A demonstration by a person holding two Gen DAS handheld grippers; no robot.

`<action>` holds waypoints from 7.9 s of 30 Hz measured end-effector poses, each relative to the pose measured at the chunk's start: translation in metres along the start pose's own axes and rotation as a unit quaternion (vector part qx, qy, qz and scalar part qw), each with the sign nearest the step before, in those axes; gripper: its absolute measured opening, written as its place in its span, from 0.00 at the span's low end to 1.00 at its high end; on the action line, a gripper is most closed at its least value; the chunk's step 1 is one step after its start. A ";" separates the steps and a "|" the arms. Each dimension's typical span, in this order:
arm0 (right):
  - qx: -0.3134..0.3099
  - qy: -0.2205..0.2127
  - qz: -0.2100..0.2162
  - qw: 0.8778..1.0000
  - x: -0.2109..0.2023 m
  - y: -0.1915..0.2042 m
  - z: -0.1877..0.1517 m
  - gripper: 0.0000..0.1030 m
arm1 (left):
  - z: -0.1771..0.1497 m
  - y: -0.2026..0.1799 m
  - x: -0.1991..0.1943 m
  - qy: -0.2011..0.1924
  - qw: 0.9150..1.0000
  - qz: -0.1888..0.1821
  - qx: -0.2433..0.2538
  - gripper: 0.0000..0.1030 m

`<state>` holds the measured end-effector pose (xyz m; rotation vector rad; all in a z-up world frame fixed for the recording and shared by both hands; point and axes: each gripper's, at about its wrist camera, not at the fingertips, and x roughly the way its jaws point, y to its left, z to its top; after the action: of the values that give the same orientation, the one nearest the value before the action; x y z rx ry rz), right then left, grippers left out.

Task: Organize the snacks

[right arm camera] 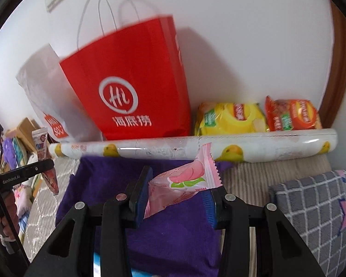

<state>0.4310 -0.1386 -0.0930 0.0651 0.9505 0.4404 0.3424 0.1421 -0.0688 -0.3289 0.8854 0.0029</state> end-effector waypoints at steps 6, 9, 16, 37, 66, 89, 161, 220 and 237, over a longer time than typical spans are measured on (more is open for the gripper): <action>-0.016 0.033 0.008 0.999 0.038 0.001 -0.004 0.40 | -0.002 0.006 0.030 0.025 1.000 0.002 -0.003 0.19; -0.023 0.060 0.011 0.998 0.059 -0.001 -0.010 0.40 | -0.004 0.012 0.049 0.052 0.999 -0.002 -0.012 0.19; -0.034 0.115 0.031 0.992 0.090 -0.001 -0.021 0.40 | -0.014 0.019 0.072 0.101 0.995 -0.006 -0.014 0.19; -0.053 0.142 0.000 0.988 0.103 0.008 -0.023 0.60 | -0.022 0.017 0.109 0.156 0.987 -0.022 -0.033 0.20; -0.005 0.115 -0.031 0.993 -0.052 -0.025 -0.130 0.57 | -0.044 0.002 -0.028 0.070 0.998 0.000 0.006 0.63; -0.059 0.155 0.038 0.985 -0.017 -0.021 -0.159 0.40 | -0.119 0.017 -0.066 0.077 0.996 0.042 0.017 0.63; 0.010 0.087 -0.097 0.991 -0.060 -0.040 -0.215 0.43 | -0.162 0.056 -0.035 0.099 0.993 -0.040 -0.052 0.56; 0.049 0.023 -0.075 0.996 -0.113 0.004 -0.165 0.43 | -0.190 0.025 -0.054 0.125 0.991 -0.049 0.010 0.75; 0.044 0.031 -0.107 0.993 -0.116 0.002 -0.168 0.43 | -0.195 0.044 -0.047 0.125 0.987 -0.099 -0.006 0.58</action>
<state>0.2382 -0.2056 -0.1010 0.0290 1.0259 0.2038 0.1586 0.1350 -0.1600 -0.4335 1.0980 -0.2210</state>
